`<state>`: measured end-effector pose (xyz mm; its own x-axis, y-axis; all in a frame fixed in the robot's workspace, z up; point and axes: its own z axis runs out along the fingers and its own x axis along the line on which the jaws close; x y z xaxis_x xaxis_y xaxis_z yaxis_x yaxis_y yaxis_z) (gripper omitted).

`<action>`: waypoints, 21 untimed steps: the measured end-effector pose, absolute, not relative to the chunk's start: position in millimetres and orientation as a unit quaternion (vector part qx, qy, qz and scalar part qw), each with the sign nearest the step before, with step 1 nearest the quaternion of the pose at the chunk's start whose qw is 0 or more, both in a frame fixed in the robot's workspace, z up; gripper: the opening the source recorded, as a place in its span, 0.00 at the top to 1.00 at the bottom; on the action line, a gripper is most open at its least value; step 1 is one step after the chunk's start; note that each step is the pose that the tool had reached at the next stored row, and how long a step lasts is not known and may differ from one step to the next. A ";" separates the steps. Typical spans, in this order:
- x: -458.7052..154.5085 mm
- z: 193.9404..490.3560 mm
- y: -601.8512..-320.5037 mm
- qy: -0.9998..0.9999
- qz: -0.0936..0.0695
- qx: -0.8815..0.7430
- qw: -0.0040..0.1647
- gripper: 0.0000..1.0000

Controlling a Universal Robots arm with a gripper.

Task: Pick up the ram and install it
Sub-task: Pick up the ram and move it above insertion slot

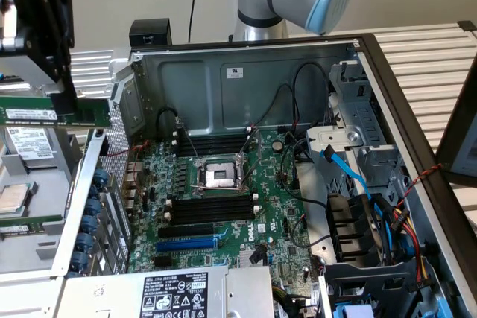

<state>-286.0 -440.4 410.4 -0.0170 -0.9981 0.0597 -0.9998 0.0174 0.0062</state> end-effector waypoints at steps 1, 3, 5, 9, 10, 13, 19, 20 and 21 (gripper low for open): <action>-282.1 410.5 -440.5 -0.713 0.018 0.701 0.024 0.87; -273.3 410.5 -440.6 -0.713 0.018 0.701 0.024 0.87; -264.0 410.6 -440.7 -0.712 0.018 0.701 0.024 0.87; -245.8 410.6 -440.7 -0.712 0.018 0.702 0.024 0.87; -241.3 410.7 -440.7 -0.711 0.017 0.702 0.024 0.87; -227.6 410.7 -440.7 -0.710 0.017 0.703 0.023 0.87; -200.3 410.6 -440.7 -0.706 0.017 0.707 0.023 0.87; -195.8 410.6 -440.7 -0.706 0.017 0.708 0.023 0.87; -191.3 410.6 -440.7 -0.705 0.017 0.709 0.023 0.87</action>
